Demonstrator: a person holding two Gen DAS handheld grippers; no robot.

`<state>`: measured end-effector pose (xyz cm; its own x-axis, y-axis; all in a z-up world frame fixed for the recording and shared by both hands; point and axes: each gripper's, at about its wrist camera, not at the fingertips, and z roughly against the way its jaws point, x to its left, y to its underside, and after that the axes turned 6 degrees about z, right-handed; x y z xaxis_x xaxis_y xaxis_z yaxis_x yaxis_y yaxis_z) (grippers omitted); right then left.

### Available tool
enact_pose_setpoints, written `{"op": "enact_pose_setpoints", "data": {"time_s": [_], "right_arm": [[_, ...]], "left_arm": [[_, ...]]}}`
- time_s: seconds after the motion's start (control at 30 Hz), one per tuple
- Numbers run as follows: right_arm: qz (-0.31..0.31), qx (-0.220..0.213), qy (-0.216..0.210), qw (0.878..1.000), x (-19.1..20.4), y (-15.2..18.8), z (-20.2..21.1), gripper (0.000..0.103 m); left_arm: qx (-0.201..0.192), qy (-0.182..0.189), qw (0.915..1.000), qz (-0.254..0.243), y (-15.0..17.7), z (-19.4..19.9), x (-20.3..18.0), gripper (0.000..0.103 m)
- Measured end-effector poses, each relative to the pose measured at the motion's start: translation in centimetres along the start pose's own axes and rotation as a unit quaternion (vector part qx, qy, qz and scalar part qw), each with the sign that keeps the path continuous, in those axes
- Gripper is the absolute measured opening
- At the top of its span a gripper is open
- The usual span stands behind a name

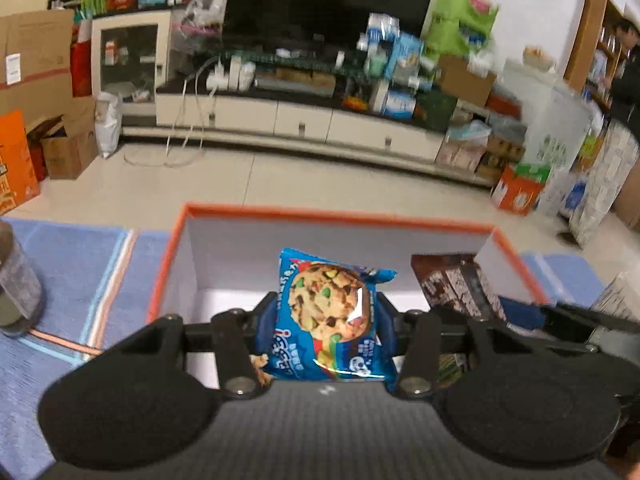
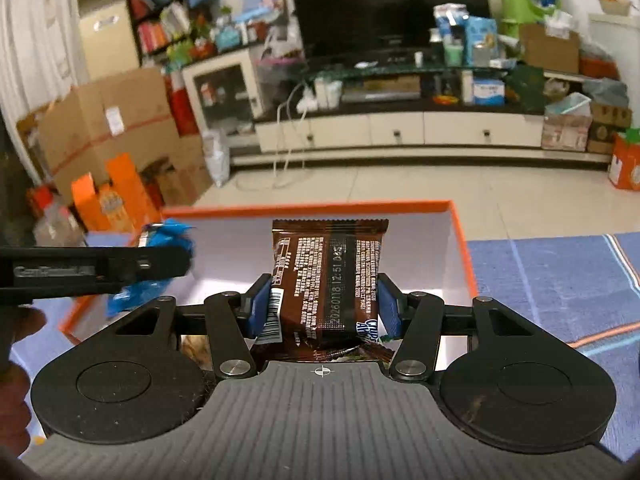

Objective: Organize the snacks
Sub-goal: 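Carry both snacks over the orange box and open both tools, then move both tools back to the snack pile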

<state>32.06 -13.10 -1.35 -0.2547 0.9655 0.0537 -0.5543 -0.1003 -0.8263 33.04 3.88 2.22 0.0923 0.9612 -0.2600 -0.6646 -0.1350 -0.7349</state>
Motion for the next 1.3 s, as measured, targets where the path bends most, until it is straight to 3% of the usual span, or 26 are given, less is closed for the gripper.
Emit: {"op": "enact_pose_setpoints", "data": {"time_s": [0.13,0.2,0.27,0.33,0.4,0.5,0.7,0.83,0.93,1.0,1.07,1.17,1.3], "right_arm": [[0.010,0.033,0.004,0.999,0.1,0.7,-1.9,0.043],[0.014,0.042,0.006,0.999,0.4,0.9,-2.2,0.043],[0.012,0.036,0.007,0.999,0.4,0.9,-2.0,0.046],[0.009,0.026,-0.003,1.000,0.5,0.5,-1.4,0.061],[0.009,0.003,-0.002,1.000,0.8,0.2,-0.2,0.064],[0.025,-0.028,0.017,0.999,1.3,-0.6,2.2,0.083],[-0.009,-0.052,0.010,0.999,1.0,-0.6,8.2,0.084],[-0.020,-0.056,0.008,0.998,1.0,3.8,13.5,0.086],[-0.044,-0.037,0.000,0.998,0.9,8.9,16.4,0.086],[-0.065,-0.015,-0.027,0.997,1.0,11.5,17.6,0.084],[-0.063,-0.004,-0.047,0.997,1.1,13.3,18.5,0.083],[-0.029,0.009,-0.028,0.999,1.3,15.6,20.0,0.083],[0.011,0.035,-0.036,0.999,1.6,18.3,20.8,0.083]], "left_arm": [[0.026,-0.014,0.9996,0.001,1.0,-1.6,0.5,0.046],[0.026,-0.013,0.9995,0.011,0.9,-1.4,0.9,0.050],[0.014,-0.012,0.9997,0.018,0.6,-0.6,1.2,0.062],[0.003,-0.001,0.9996,0.028,0.2,0.2,1.2,0.062],[-0.012,-0.003,0.9996,0.027,-0.2,1.3,0.8,0.063],[-0.032,0.004,0.9990,0.032,-0.9,3.7,-0.2,0.065],[-0.071,0.027,0.9960,0.047,-0.3,11.2,-1.5,0.070],[-0.060,0.030,0.9963,0.054,4.2,15.8,-0.4,0.074],[-0.058,0.001,0.9972,0.046,10.2,18.5,0.8,0.074],[-0.056,-0.022,0.9975,0.036,14.5,19.6,1.2,0.074],[-0.027,-0.021,0.9986,0.041,17.6,19.6,1.1,0.074],[0.021,0.017,0.9988,0.042,19.5,18.3,0.4,0.074],[0.036,0.026,0.9988,0.022,20.0,16.9,-0.7,0.074]]}}
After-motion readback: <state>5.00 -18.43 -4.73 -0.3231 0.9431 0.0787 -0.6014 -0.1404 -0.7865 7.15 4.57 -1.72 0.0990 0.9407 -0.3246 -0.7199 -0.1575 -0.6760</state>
